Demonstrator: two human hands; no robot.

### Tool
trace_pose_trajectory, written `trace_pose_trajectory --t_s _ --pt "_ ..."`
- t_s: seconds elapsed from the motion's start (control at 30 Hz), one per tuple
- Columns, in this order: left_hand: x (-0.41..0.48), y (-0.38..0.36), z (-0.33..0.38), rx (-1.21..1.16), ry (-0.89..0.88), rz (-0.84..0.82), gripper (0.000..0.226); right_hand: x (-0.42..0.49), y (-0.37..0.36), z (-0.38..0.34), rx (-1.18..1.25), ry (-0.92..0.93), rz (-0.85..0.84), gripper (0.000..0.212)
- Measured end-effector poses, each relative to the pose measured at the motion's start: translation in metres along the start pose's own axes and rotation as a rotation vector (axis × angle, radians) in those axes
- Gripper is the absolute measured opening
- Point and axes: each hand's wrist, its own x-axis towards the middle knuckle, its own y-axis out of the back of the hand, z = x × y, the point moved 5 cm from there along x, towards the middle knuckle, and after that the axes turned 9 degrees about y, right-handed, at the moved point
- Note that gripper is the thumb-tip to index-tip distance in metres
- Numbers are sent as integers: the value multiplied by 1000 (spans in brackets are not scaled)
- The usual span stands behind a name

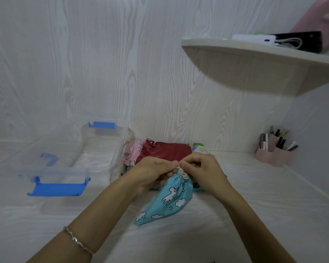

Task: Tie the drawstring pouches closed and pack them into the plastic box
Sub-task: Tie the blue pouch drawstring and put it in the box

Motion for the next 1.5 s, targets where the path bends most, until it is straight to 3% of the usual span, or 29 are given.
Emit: trace_pose_trajectory --t_s 0.13,0.27,0.47,0.57,0.67,0.77,0.83,0.9,1.0,1.07,1.17,1.23,1.33,1.5 --pt "1 5 -2 -115 -68 125 21 0 -2 1 -152 63 25 8" --pt "1 17 -1 -151 -154 223 11 -2 6 -1 -270 131 26 12" --pt "2 23 -5 -154 -177 265 10 0 14 2 -332 125 -60 12" --pt "3 24 -5 -180 -180 278 10 -1 12 6 -306 86 -92 11" --pt "5 23 -7 -194 -160 244 11 -5 9 11 -89 -7 -143 10" --pt "4 18 -4 -169 -152 181 11 -13 -9 7 296 -124 -366 58" --pt "0 12 1 -84 -176 172 15 -12 -18 3 275 -88 -406 69" --pt "-6 10 9 163 -247 295 20 -3 -19 -2 191 -32 -333 50" --pt "-31 10 29 465 -430 608 31 13 -7 -11 130 42 -193 21" --pt "-39 6 37 472 -303 490 55 25 4 -24 108 110 -103 16" --pt "-42 -11 32 155 242 -106 100 40 16 -59 36 256 16 17" --pt "-43 -18 51 -120 269 -309 110 44 19 -90 -12 373 68 17" --pt "-44 -4 99 -379 70 -272 94 50 15 -133 -73 541 123 18" --pt "-59 49 151 -366 -91 -3 64 77 -19 -167 -51 595 103 22"
